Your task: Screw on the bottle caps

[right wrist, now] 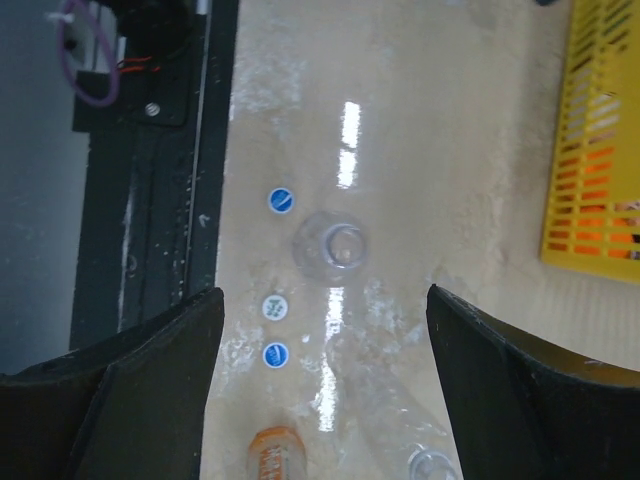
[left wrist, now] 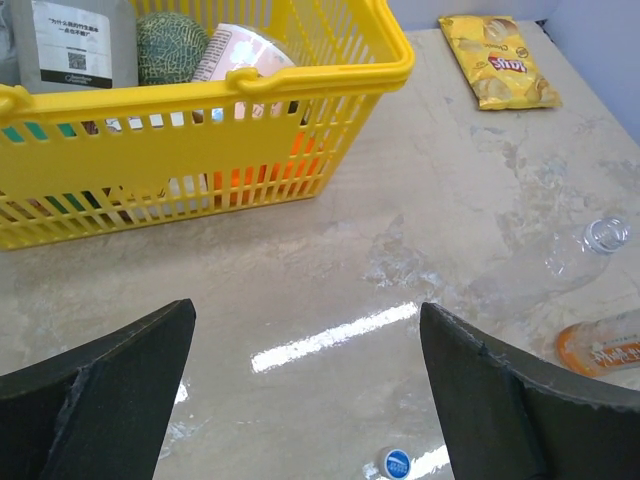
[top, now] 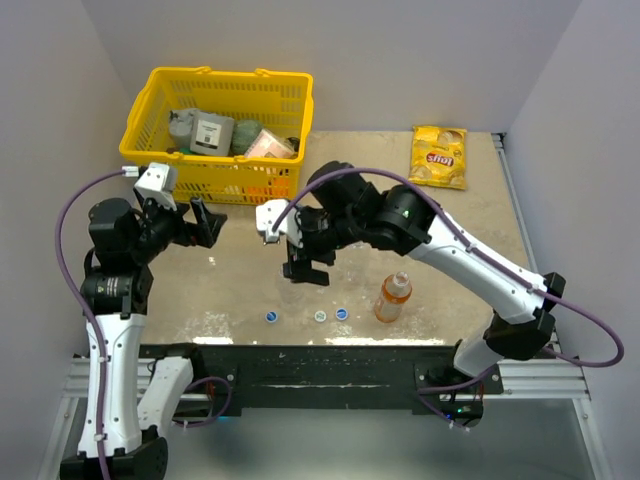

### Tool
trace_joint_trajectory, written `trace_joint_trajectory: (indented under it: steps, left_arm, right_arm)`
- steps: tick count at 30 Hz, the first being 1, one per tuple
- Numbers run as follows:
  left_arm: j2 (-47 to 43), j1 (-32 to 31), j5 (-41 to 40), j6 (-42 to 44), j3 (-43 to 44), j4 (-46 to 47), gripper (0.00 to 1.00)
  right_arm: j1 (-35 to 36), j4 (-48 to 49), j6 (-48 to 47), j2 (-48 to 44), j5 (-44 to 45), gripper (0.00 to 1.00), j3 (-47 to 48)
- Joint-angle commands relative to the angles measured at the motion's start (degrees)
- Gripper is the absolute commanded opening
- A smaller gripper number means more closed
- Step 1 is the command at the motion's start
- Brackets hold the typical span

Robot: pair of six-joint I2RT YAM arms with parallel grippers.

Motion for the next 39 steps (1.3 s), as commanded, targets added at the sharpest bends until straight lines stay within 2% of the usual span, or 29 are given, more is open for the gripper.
trace_joint_trajectory:
  steps: [1,7,11,29,33,39]
  left_arm:
    - [-1.5,0.4,1.7,0.9,1.4,-1.5,1.0]
    - [-4.3,0.6,-0.8,-0.1,1.8,-1.4,1.0]
    - [-5.3,0.6,-1.0,-0.3,1.7,-1.6,1.0]
    - [-7.6,1.1,-1.5,-1.8,-0.3,-0.6,1.0]
    - [-7.6,1.3,-1.4,-1.6,-0.4,-0.6,1.0]
    - [-7.8,1.6,-1.3,-1.3,-0.4,-0.6,1.0]
  right_arm:
    - [1.9,0.0,-1.0,0.4,0.7,0.84,-2.4]
    - [2.0,2.3,1.7,5.1,3.7,0.81,-2.8]
    - [2.0,3.5,3.6,7.7,3.8,0.74,-3.7]
    - [1.9,5.3,4.6,10.4,6.6,0.52,-6.6]
    - [1.9,5.8,4.5,10.6,6.9,0.5,-7.6]
    - [1.9,7.5,4.9,11.3,8.0,0.36,-7.3]
